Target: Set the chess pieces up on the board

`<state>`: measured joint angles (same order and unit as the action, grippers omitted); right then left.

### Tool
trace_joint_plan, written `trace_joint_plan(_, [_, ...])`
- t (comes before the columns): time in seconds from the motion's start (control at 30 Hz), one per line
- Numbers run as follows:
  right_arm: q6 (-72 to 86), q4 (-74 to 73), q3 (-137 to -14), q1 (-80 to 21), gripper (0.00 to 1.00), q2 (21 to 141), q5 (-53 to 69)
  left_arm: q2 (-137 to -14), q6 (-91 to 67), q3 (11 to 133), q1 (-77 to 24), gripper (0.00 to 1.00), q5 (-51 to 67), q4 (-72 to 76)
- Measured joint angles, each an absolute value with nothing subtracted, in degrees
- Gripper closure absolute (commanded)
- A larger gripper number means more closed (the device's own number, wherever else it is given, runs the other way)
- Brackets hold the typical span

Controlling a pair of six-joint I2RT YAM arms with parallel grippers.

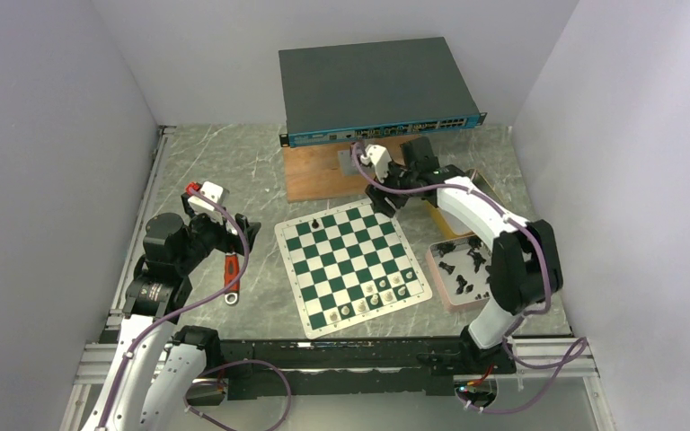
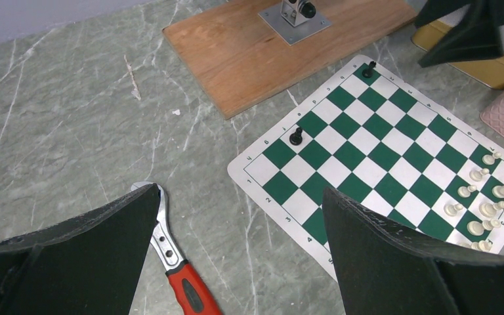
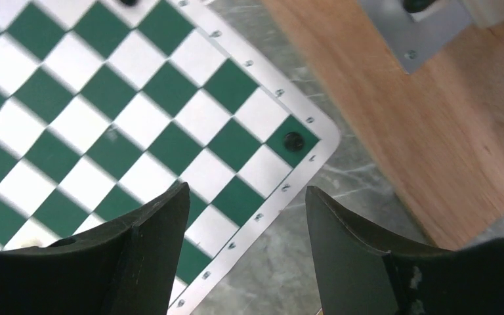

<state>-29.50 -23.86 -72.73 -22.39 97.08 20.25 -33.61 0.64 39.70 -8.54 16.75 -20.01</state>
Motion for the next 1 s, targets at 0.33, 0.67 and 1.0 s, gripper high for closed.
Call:
trace_joint_plan(0.33, [-40.1,-37.6,-66.0,-17.0,0.32,81.9,36.7,-33.6,0.6,39.7,-8.5,0.01,17.7,-20.0])
trace_joint_plan(0.67, [-47.4,-49.6,-61.6,3.9,0.29,72.6,48.6,-33.6,0.6,39.7,-8.5,0.01,18.3,-20.0])
trace_joint_plan(1.0, [-58.0,-58.6,-56.8,14.6,0.3,72.3,46.2,-33.5,-1.1,39.7,-8.5,0.01,19.4,-20.0])
